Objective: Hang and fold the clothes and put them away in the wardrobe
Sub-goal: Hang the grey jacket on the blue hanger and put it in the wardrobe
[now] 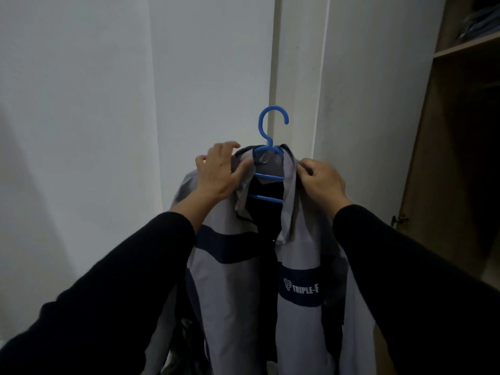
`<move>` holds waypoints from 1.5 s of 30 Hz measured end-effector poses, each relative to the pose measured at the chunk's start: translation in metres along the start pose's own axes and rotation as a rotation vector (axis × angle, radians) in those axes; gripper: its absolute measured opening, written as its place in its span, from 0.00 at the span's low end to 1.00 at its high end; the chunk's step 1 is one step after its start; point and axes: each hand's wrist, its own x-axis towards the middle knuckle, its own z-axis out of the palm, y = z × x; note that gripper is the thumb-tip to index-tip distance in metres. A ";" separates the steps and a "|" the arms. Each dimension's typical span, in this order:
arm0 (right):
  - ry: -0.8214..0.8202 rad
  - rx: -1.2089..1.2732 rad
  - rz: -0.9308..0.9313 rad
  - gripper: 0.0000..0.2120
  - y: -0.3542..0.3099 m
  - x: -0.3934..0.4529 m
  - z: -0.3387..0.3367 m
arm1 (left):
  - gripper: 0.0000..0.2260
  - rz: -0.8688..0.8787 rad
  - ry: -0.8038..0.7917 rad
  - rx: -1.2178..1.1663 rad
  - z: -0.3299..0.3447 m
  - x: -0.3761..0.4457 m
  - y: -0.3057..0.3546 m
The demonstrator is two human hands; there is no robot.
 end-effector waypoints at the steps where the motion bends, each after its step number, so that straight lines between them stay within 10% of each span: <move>1: -0.002 0.009 -0.003 0.11 0.001 0.001 -0.002 | 0.21 0.028 -0.109 0.029 -0.002 0.003 -0.002; 13: 0.276 0.181 0.111 0.15 -0.031 0.002 0.010 | 0.16 0.139 -0.157 0.230 -0.005 -0.006 0.035; 19: 0.100 -0.075 0.216 0.22 -0.024 -0.005 -0.002 | 0.18 0.025 -0.046 0.144 -0.026 0.002 0.023; 26: 0.169 -0.152 0.183 0.09 -0.022 -0.013 -0.018 | 0.18 0.051 -0.116 -0.055 -0.024 0.004 0.019; 32: 0.279 -0.153 0.332 0.09 0.011 -0.019 -0.029 | 0.30 0.256 -0.098 -0.115 -0.008 0.003 0.021; 45: 0.296 -0.175 0.429 0.11 0.119 0.005 -0.062 | 0.16 0.187 -0.043 -0.025 0.108 0.037 0.101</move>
